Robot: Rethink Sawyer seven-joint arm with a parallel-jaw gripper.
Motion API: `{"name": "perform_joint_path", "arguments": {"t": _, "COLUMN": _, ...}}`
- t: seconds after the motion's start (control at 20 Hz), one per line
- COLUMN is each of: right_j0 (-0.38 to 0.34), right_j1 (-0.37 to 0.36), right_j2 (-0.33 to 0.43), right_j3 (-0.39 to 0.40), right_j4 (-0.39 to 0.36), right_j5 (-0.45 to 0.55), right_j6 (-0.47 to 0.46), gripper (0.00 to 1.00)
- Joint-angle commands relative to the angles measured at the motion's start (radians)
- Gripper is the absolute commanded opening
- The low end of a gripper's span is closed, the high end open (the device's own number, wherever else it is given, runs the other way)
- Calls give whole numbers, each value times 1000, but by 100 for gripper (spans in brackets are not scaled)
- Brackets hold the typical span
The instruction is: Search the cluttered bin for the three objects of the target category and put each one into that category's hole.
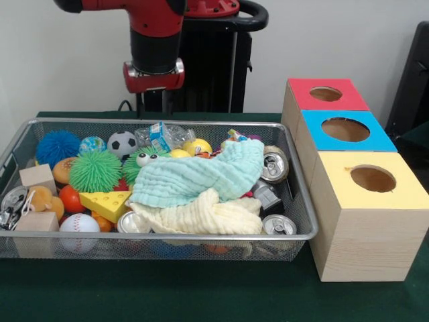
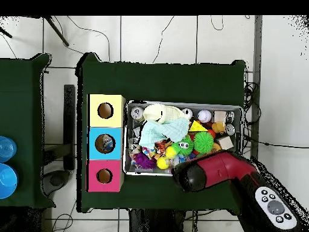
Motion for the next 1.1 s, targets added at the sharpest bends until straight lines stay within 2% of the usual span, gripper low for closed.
{"name": "perform_joint_path", "arguments": {"t": 0.05, "right_j0": -28, "right_j1": 38, "right_j2": 1, "right_j3": -147, "right_j4": -108, "right_j5": -87, "right_j6": -136, "gripper": 100}}
{"name": "perform_joint_path", "arguments": {"t": 0.15, "right_j0": -42, "right_j1": 46, "right_j2": 15, "right_j3": -160, "right_j4": -97, "right_j5": -68, "right_j6": -157, "gripper": 100}}
{"name": "perform_joint_path", "arguments": {"t": 0.4, "right_j0": -69, "right_j1": 101, "right_j2": 45, "right_j3": -235, "right_j4": 17, "right_j5": 95, "right_j6": -247, "gripper": 100}}
{"name": "perform_joint_path", "arguments": {"t": 0.6, "right_j0": -66, "right_j1": 133, "right_j2": 30, "right_j3": -241, "right_j4": 74, "right_j5": 143, "right_j6": -206, "gripper": 100}}
{"name": "perform_joint_path", "arguments": {"t": 0.75, "right_j0": -63, "right_j1": 136, "right_j2": 31, "right_j3": -209, "right_j4": 111, "right_j5": 137, "right_j6": -170, "gripper": 100}}
{"name": "perform_joint_path", "arguments": {"t": 0.9, "right_j0": -59, "right_j1": 197, "right_j2": 34, "right_j3": -222, "right_j4": 135, "right_j5": 139, "right_j6": -173, "gripper": 100}}
{"name": "perform_joint_path", "arguments": {"t": 1.1, "right_j0": -75, "right_j1": 228, "right_j2": 29, "right_j3": -201, "right_j4": 152, "right_j5": 102, "right_j6": -157, "gripper": 100}}
